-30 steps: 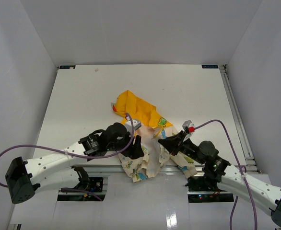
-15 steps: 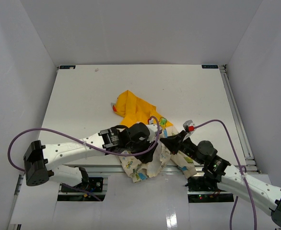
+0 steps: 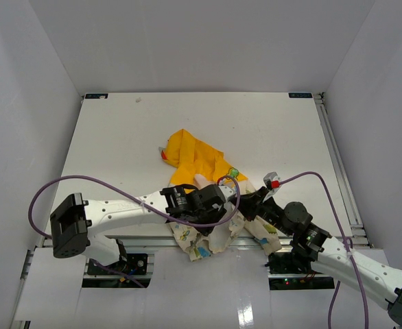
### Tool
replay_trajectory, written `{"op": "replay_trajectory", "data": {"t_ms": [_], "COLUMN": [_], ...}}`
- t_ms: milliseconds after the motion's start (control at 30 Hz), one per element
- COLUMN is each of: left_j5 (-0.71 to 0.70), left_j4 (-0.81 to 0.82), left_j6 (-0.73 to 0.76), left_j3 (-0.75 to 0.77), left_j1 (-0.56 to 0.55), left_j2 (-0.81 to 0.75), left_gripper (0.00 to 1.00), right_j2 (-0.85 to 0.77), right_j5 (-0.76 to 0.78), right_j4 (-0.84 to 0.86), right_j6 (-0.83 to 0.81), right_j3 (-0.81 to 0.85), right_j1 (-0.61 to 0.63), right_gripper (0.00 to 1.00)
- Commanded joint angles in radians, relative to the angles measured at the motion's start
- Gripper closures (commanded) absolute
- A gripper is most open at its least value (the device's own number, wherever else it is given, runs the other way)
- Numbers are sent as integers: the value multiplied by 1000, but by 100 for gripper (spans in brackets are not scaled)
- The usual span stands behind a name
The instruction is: Zip up the jacket
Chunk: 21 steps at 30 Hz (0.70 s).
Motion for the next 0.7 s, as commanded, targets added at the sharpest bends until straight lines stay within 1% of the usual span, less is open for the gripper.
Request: {"op": "replay_trajectory", "data": {"t_ms": [0, 167, 200, 267, 333, 433, 533, 600, 667], "left_j5": [-44, -16, -13, -6, 1, -22, -45, -43, -41], "left_j4": [5, 29, 34, 31, 18, -30, -100, -145, -174], "left_j6": [-21, -11, -7, 7, 26, 48, 78, 97, 124], "left_j3": [-22, -36, -37, -29, -6, 48, 137, 200, 230], "left_j1": [-5, -5, -5, -5, -5, -5, -5, -5, -5], "left_j2": [-55, -70, -69, -56, -41, -27, -3, 20, 38], "left_gripper": [50, 58, 58, 51, 47, 44, 42, 42, 42], "right_j2": [-14, -13, -13, -11, -7, -4, -3, -2, -3], "right_j5": [25, 24, 24, 23, 24, 25, 28, 30, 32], "right_j4": [28, 29, 29, 29, 31, 31, 31, 31, 31], "right_j6": [2, 2, 2, 2, 1, -1, -1, 0, -1], "right_j3": [-10, -12, -12, -12, -12, -12, -13, -15, -15], "right_j1": [-1, -2, -1, -2, -1, 0, -2, 0, -1], "right_gripper": [92, 92, 92, 92, 92, 92, 92, 92, 92]}}
